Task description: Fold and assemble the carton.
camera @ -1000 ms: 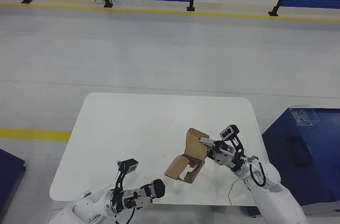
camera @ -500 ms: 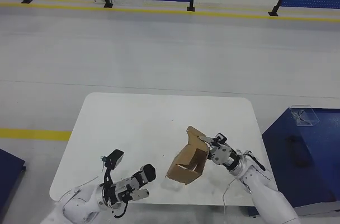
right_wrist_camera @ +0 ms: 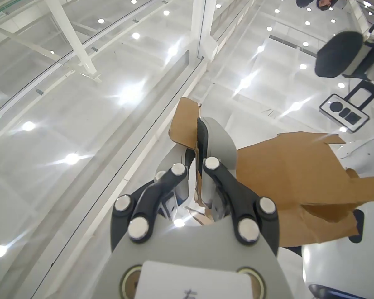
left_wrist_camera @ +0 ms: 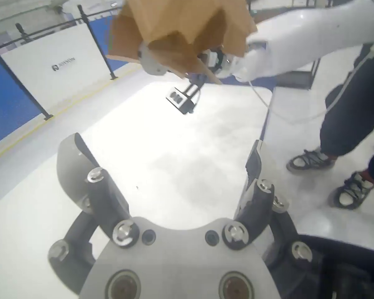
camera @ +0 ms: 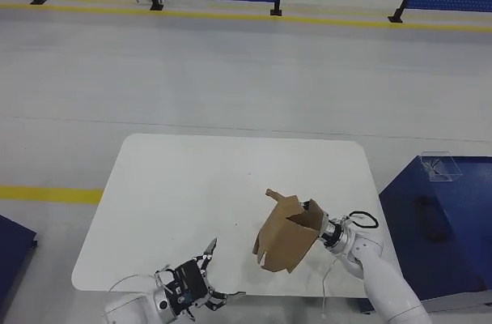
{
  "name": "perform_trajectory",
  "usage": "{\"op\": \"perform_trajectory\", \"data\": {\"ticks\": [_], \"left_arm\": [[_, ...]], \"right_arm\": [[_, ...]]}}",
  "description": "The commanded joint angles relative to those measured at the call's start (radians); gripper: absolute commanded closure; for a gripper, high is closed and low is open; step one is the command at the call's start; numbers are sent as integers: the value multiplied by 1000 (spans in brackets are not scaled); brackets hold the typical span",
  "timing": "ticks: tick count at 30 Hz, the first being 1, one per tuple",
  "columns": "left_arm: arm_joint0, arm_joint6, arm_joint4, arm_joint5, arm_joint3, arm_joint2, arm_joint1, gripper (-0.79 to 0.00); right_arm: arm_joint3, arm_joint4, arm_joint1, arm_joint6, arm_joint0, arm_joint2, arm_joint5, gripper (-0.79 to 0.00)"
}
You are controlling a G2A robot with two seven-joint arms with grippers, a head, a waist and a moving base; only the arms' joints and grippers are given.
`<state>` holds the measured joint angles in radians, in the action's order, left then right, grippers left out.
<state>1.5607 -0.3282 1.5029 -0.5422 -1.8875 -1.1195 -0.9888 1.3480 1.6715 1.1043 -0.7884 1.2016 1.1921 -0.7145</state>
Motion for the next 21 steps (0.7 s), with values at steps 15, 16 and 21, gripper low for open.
{"op": "perform_trajectory", "data": {"ticks": [15, 16, 21], "left_arm": [[45, -173, 541, 757, -21, 138, -35, -785], [43, -174, 549, 777, -22, 142, -38, -776], [44, -184, 594, 883, -35, 161, -51, -785]], "right_arm": [[-20, 425, 30, 327, 10, -55, -207, 0], [-15, 427, 31, 335, 13, -57, -207, 0], [14, 393, 34, 344, 26, -54, -181, 0]]}}
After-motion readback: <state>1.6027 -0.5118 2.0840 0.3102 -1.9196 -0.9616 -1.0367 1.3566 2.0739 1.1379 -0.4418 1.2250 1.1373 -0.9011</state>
